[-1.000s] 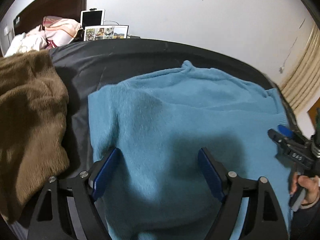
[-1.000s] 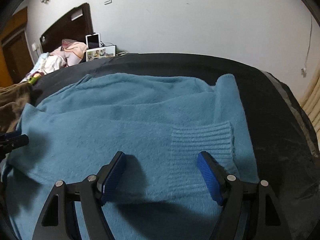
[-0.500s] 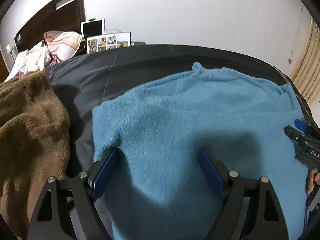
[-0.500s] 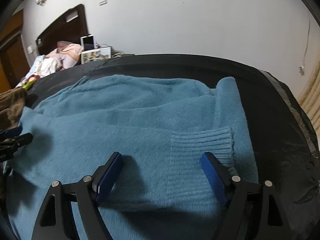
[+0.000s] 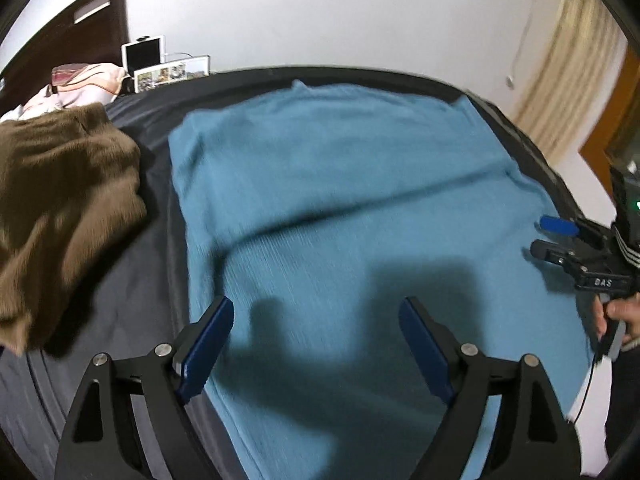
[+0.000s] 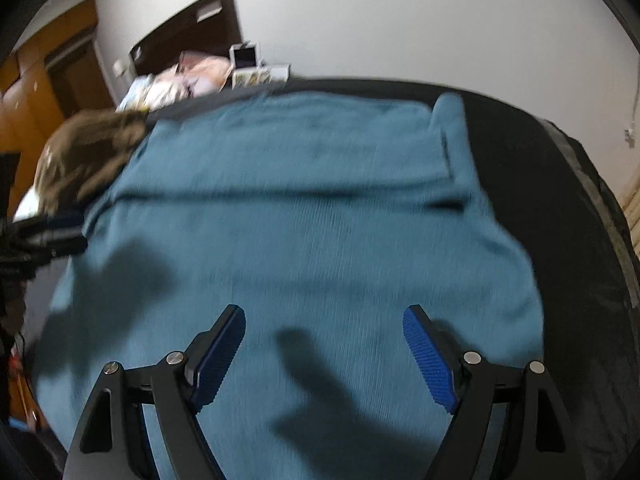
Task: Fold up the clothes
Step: 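Move both open grippers to the ribbed hem of the sweater, then grasp the ribbed hem with both grippers and lift it off the sheet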
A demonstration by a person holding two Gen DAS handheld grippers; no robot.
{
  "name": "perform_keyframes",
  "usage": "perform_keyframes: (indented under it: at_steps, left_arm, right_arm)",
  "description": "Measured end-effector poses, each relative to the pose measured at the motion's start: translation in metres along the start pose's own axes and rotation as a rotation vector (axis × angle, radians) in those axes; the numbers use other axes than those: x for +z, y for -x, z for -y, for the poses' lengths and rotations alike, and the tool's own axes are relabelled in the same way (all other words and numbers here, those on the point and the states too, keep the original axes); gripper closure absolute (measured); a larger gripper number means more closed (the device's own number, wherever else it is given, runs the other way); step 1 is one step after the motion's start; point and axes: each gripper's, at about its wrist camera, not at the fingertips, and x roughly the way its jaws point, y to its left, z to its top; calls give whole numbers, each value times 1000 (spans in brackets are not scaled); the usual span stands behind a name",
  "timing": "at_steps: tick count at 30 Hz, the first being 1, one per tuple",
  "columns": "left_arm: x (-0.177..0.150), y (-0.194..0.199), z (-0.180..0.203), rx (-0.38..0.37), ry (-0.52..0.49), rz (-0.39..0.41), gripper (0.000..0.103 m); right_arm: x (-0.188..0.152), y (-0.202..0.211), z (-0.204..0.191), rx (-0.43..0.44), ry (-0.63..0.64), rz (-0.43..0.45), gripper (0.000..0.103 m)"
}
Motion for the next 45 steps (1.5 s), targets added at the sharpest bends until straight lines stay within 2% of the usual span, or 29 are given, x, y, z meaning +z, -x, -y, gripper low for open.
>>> perform_keyframes:
  at_steps: [5,10,15,25,29,35,37,40,43,45]
  left_arm:
    - [-28,7,3,24,33,-9,15]
    - [-60,42,8,9,50,54,15]
    - [-101,73,16,-47,58,91,15]
    - [-178,113,22,-175,22,76,15]
    - [-205,110,24,-206,-30,43,15]
    - [-221,84,22,-344,28,-2,15]
    - [-224,71,21,-366,46,-15,15]
    - [-219,59,20,-393,69,25,15]
    - [-211,48,21,-438,96,81,15]
    - [-205,44,26,-466,89,90,15]
  right_arm:
    - [-26,6,-8,-38,37,3,20]
    - [-46,20,-8,-50,36,17,20]
    - [-57,26,-11,-66,21,58,19]
    - [-65,29,-11,-83,-6,99,18]
    - [-65,29,-11,-84,-9,102,18]
    - [-65,29,-12,-84,-10,105,18]
    - [-67,32,-12,-72,-15,118,18]
    - [-75,43,-9,5,-16,145,18]
    - [-92,67,-2,92,3,183,18]
    - [-109,91,8,134,11,208,18]
